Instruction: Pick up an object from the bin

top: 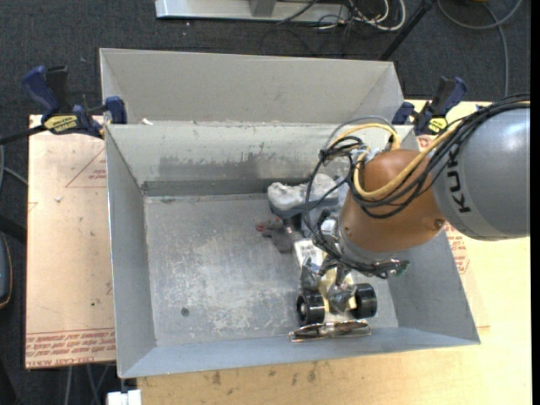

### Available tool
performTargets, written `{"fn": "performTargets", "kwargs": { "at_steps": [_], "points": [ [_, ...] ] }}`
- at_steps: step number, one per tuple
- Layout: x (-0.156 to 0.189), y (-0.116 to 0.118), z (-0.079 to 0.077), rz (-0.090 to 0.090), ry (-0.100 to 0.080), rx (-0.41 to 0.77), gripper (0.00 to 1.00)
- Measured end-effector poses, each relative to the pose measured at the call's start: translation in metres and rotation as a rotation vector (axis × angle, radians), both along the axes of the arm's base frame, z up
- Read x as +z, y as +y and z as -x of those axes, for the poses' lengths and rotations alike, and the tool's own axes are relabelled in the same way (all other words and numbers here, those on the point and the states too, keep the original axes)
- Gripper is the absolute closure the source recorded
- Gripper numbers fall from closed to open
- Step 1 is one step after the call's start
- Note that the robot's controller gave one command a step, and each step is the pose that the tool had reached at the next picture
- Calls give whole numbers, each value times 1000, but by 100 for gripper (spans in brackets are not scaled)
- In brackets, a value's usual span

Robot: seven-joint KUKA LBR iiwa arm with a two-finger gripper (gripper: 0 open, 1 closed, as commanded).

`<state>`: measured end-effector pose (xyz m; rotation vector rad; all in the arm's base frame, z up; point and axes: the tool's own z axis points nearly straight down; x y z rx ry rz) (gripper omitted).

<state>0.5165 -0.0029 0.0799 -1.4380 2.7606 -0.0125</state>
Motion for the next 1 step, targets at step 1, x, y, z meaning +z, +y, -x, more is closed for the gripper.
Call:
{"fn": "performTargets", "kwargs": {
  "at_steps": [1],
  "points": [
    [2,0,0,1,3,0,100]
  ]
}}
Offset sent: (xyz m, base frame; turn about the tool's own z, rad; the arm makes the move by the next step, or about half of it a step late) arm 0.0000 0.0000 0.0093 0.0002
